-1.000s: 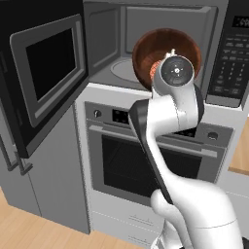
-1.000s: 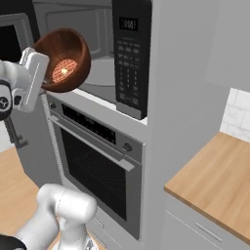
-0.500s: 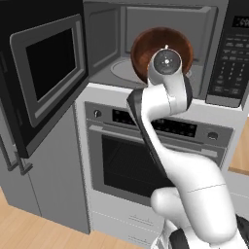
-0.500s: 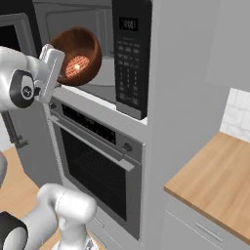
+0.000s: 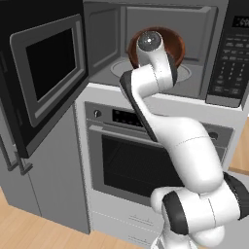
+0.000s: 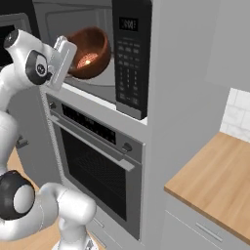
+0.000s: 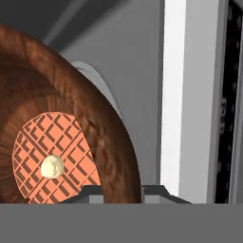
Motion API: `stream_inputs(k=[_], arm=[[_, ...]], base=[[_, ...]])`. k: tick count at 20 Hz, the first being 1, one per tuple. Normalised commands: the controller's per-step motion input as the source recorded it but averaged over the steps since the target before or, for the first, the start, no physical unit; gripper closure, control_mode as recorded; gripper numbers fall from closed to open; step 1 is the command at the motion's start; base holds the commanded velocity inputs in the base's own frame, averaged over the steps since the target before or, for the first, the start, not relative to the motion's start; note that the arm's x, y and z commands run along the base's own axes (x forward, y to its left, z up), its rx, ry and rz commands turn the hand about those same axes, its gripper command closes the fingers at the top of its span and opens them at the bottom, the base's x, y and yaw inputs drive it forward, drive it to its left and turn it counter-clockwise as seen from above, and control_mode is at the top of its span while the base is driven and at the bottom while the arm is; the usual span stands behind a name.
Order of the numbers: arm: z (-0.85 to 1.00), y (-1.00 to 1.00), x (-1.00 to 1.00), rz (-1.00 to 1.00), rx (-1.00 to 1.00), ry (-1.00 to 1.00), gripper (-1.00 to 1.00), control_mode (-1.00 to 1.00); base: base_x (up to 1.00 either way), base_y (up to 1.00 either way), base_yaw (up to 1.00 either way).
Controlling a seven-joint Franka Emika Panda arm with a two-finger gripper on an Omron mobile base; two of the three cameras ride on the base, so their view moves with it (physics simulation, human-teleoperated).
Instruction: Open the microwave, place the bowl with waffle inside the microwave, then close the microwave door and turn it on.
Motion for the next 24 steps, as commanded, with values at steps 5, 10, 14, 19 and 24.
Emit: stream_inputs(k=[5, 10, 14, 19, 24], arm=[[-0.06, -0.07, 0.53, -0.01, 0.0, -0.01, 1.0, -1.0], [-0.21, -0.08, 0.38, 0.0, 0.0, 0.0, 1.0, -1.0], [-0.45, -0.04, 0.36, 0.0, 0.0, 0.0, 1.0, -1.0], [-0.36, -0.07, 0.39, 0.0, 0.0, 0.0, 1.0, -1.0], [-0.19, -0.03, 0.52, 0.0, 0.0, 0.0, 1.0, -1.0]], base=[[0.0, 0.0, 0.0], [0.0, 0.0, 0.0], [0.0, 0.0, 0.0], [0.0, 0.0, 0.0], [0.0, 0.0, 0.0]])
